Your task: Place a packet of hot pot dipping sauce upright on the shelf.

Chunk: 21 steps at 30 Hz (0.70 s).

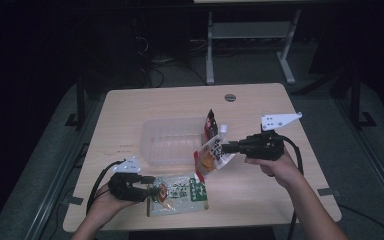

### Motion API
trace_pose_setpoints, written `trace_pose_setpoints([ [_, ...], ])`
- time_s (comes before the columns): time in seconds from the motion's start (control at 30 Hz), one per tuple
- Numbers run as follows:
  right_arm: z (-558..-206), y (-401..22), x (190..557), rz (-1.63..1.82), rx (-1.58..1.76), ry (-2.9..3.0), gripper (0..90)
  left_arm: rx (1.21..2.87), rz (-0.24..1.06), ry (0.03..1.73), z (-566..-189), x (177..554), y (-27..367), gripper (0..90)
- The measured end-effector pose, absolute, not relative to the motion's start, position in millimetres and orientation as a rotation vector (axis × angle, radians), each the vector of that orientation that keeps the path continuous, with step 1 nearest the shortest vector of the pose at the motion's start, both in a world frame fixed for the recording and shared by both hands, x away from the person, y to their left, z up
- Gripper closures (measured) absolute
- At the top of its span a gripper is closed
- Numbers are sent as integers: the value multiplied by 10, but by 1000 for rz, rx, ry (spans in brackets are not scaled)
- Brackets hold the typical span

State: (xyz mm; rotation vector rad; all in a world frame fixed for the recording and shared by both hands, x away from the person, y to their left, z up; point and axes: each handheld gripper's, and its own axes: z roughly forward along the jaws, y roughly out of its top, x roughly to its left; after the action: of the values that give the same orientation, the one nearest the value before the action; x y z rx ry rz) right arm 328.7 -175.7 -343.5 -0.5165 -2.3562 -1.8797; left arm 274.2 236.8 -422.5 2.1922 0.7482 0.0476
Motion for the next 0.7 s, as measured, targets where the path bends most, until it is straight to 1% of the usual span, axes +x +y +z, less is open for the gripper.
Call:
trace_pose_setpoints([
  [0.1, -3394, -1698, 3329, -1892, -518, -2362, 900, 2195, 52, 752, -4243, 2749, 2377, 482],
  [0.33, -3318, -1521, 3614, -1912, -592, -2377, 900, 2207, 72, 754, -4260, 2768, 2378, 456],
  [0.53, -3322, -1433, 3812, -1930, -659, -2379, 900, 2207, 77, 749, -4265, 2772, 2384, 455],
  [0.7, -3342, -1387, 3909, -1920, -693, -2402, 900, 2200, 66, 763, -4276, 2766, 2393, 455],
])
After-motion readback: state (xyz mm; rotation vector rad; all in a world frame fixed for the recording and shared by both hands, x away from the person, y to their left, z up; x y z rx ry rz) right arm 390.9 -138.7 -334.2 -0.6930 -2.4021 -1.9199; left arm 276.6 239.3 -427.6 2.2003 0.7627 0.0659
